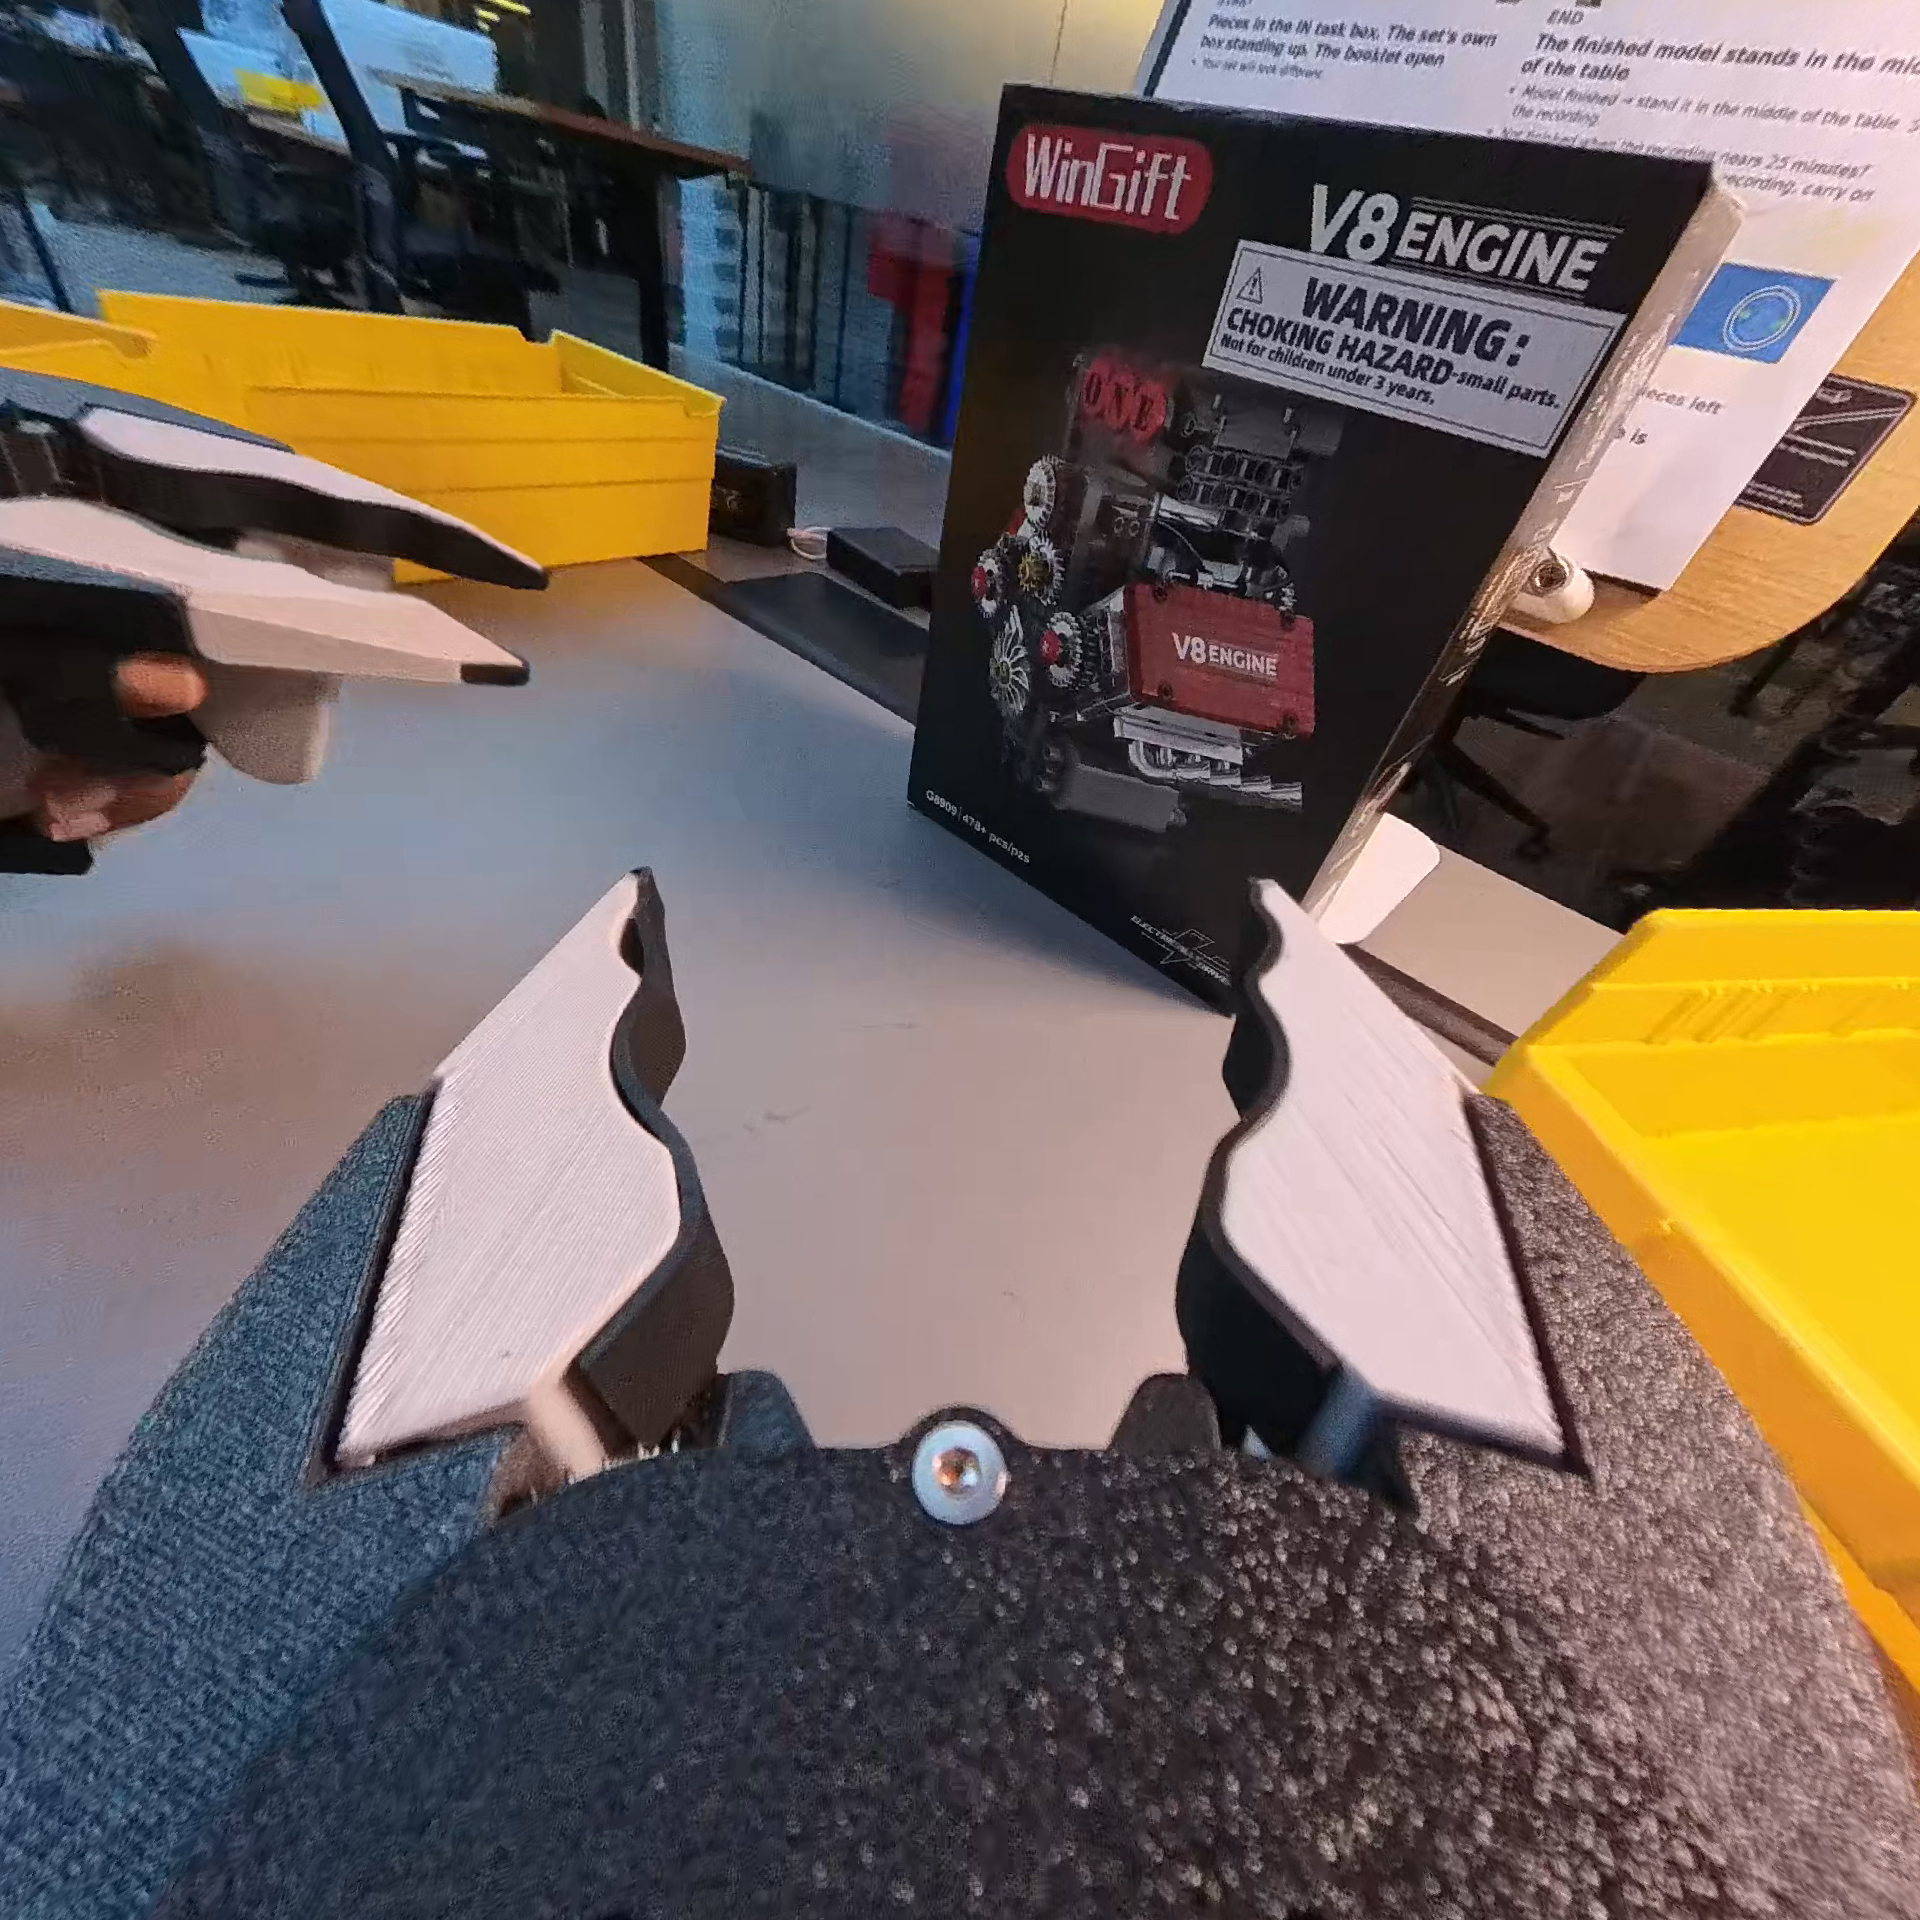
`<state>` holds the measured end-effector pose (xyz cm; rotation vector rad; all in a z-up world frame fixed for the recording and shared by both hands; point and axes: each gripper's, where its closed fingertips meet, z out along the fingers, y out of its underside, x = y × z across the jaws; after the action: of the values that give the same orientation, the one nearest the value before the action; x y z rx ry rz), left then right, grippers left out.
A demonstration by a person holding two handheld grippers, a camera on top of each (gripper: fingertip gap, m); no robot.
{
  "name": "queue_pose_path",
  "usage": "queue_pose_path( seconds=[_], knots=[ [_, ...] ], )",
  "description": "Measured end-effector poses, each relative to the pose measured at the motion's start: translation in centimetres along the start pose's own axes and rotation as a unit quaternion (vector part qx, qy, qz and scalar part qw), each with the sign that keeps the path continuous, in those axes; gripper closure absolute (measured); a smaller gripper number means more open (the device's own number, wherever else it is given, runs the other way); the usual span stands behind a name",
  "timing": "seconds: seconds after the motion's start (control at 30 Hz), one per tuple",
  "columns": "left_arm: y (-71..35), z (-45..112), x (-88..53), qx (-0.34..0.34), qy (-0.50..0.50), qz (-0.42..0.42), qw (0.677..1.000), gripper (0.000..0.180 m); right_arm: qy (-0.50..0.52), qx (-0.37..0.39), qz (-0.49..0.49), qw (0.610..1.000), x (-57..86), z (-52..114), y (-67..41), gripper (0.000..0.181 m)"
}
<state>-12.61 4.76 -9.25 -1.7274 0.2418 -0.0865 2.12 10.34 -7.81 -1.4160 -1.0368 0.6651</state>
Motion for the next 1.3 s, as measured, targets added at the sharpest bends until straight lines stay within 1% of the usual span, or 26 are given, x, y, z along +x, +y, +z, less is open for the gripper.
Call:
queue_pose_path(
  seconds=[0.03,0.13,0.23,0.37,0.53,0.7,0.83,0.93,1.07,1.2,1.3],
  knots=[
    [0.0,-0.2,-0.1,0.002,0.0,-0.008,1.0,0.135,0.0,0.006,0.004,1.0,0.0,-0.1,-0.2,0.074],
    [-0.1,-0.4,-0.5,0.004,0.001,-0.023,1.0,0.136,0.016,0.021,-0.009,1.0,0.4,-0.5,-0.8,0.076],
    [-0.7,-0.7,-0.6,0.022,-0.01,-0.015,1.0,0.13,0.03,0.037,-0.018,0.999,0.8,-0.8,-1.3,0.077],
    [-1.1,-0.9,-1.0,0.039,-0.038,0.01,0.998,0.124,0.034,0.036,-0.015,0.999,1.0,-0.8,-1.0,0.079],
    [-1.3,-1.1,-1.1,0.039,-0.039,0.007,0.998,0.127,0.035,0.042,-0.013,0.998,1.1,-1.0,-1.1,0.08],
    [-2.1,-1.6,-0.7,0.057,-0.031,0.019,0.998,0.131,0.048,0.046,-0.016,0.998,1.5,-1.4,-1.4,0.081],
    [-2.4,-1.7,-0.7,0.064,-0.022,0.009,0.998,0.131,0.06,0.05,-0.021,0.997,2.1,-1.8,-1.7,0.081],
    [-1.9,-1.4,-0.8,0.054,-0.018,0.004,0.998,0.129,0.069,0.054,-0.031,0.996,2.6,-2.0,-1.6,0.085],
    [-1.2,-0.7,-0.4,0.044,-0.011,0.013,0.999,0.127,0.081,0.062,-0.029,0.994,3.6,-2.2,-1.7,0.086],
    [-1.8,-1.1,-0.3,0.058,-0.012,0.015,0.998,0.126,0.082,0.066,-0.026,0.994,3.5,-2.2,-1.6,0.087],
    [-2.5,-1.6,-1.0,0.071,-0.025,0.002,0.997,0.125,0.078,0.065,-0.031,0.994,3.0,-1.9,-1.5,0.088]
  ],
)
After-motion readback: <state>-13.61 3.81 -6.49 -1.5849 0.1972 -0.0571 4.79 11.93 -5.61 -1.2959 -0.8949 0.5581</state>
